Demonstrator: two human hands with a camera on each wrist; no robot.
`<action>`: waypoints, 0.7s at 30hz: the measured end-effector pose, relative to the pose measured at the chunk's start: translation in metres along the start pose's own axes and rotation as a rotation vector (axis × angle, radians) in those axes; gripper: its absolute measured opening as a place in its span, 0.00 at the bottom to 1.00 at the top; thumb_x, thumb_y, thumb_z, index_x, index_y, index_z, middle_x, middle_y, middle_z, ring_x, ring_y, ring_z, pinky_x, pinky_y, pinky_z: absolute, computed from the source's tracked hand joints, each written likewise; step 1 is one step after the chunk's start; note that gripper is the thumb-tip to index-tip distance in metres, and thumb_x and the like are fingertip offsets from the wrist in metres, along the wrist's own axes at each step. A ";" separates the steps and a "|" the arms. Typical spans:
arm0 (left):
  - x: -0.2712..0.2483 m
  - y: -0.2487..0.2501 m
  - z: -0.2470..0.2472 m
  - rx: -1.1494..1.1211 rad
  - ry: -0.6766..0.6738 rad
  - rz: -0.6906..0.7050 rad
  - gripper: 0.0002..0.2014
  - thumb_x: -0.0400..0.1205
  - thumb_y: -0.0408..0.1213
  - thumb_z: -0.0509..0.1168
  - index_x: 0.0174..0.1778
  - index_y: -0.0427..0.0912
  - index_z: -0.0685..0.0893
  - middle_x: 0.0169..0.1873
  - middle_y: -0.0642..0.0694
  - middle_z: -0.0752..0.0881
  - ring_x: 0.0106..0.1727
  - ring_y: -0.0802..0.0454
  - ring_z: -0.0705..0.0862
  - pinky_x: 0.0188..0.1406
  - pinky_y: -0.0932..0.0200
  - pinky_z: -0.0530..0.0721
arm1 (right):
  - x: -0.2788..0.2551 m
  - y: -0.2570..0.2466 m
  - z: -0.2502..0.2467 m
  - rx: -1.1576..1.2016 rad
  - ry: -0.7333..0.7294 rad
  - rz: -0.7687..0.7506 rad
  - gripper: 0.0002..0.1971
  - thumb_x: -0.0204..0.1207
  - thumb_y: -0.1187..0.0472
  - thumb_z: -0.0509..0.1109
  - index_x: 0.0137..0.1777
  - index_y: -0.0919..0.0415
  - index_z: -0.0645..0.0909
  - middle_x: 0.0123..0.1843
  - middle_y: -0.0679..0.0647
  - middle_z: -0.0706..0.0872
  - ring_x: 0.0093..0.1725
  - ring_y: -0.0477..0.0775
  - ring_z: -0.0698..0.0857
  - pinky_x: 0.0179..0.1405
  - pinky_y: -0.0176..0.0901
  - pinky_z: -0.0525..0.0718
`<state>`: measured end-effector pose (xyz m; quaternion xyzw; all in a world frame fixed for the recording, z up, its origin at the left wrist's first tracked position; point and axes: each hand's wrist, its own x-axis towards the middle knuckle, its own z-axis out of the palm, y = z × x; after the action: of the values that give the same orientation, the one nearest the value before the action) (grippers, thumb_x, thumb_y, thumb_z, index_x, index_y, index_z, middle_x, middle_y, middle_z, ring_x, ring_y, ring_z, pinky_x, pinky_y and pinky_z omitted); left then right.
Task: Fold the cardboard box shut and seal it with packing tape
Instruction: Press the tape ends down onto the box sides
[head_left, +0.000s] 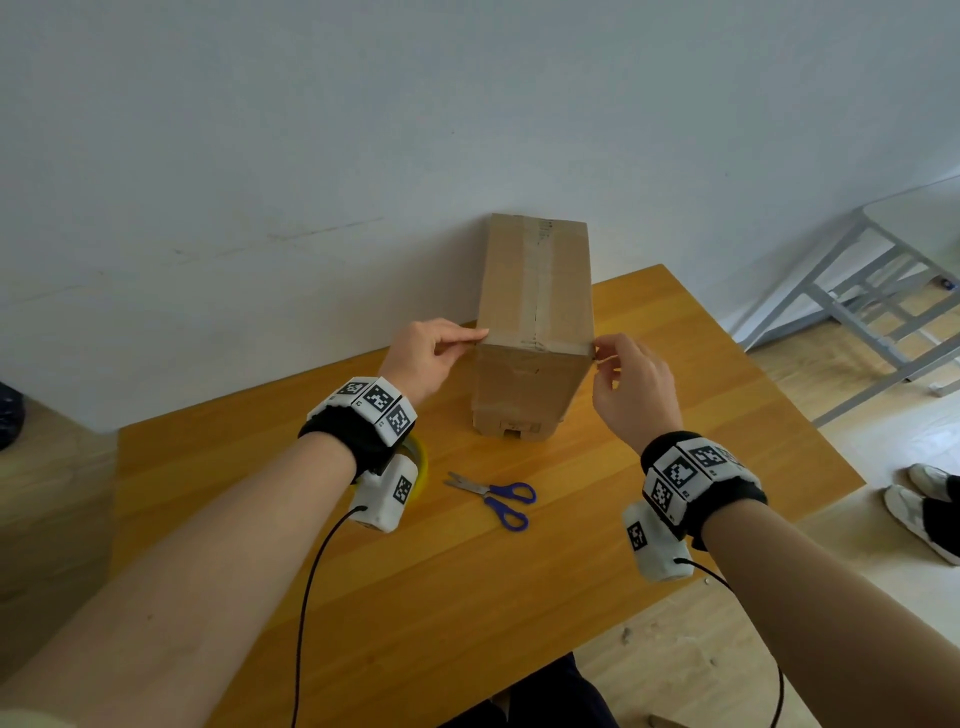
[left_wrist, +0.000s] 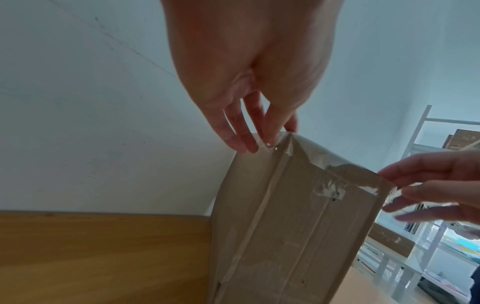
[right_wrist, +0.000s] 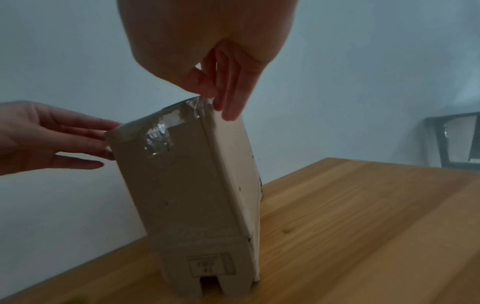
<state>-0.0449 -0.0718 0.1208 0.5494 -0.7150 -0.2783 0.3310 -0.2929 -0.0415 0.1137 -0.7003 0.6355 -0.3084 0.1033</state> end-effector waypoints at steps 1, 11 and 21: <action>0.000 0.001 0.001 -0.006 0.003 0.000 0.13 0.80 0.30 0.65 0.59 0.44 0.86 0.55 0.47 0.88 0.53 0.57 0.83 0.54 0.73 0.78 | -0.002 -0.001 0.002 -0.027 0.022 0.048 0.13 0.77 0.67 0.62 0.60 0.63 0.78 0.48 0.52 0.85 0.41 0.50 0.81 0.39 0.46 0.81; -0.003 -0.001 0.002 -0.031 -0.037 -0.053 0.21 0.74 0.28 0.71 0.63 0.48 0.84 0.56 0.49 0.86 0.55 0.56 0.83 0.59 0.64 0.81 | -0.008 0.001 0.013 0.020 -0.017 0.112 0.18 0.80 0.70 0.58 0.70 0.65 0.68 0.52 0.56 0.87 0.42 0.56 0.86 0.34 0.44 0.78; -0.008 -0.004 0.012 -0.117 0.046 -0.140 0.22 0.72 0.33 0.75 0.62 0.42 0.81 0.55 0.47 0.86 0.54 0.57 0.83 0.56 0.67 0.80 | 0.013 0.010 0.008 -0.308 -0.086 -0.457 0.21 0.83 0.57 0.64 0.75 0.60 0.72 0.76 0.58 0.74 0.77 0.58 0.71 0.75 0.51 0.67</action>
<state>-0.0501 -0.0649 0.1088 0.5837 -0.6497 -0.3295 0.3586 -0.2965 -0.0575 0.1056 -0.8455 0.4953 -0.1935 -0.0496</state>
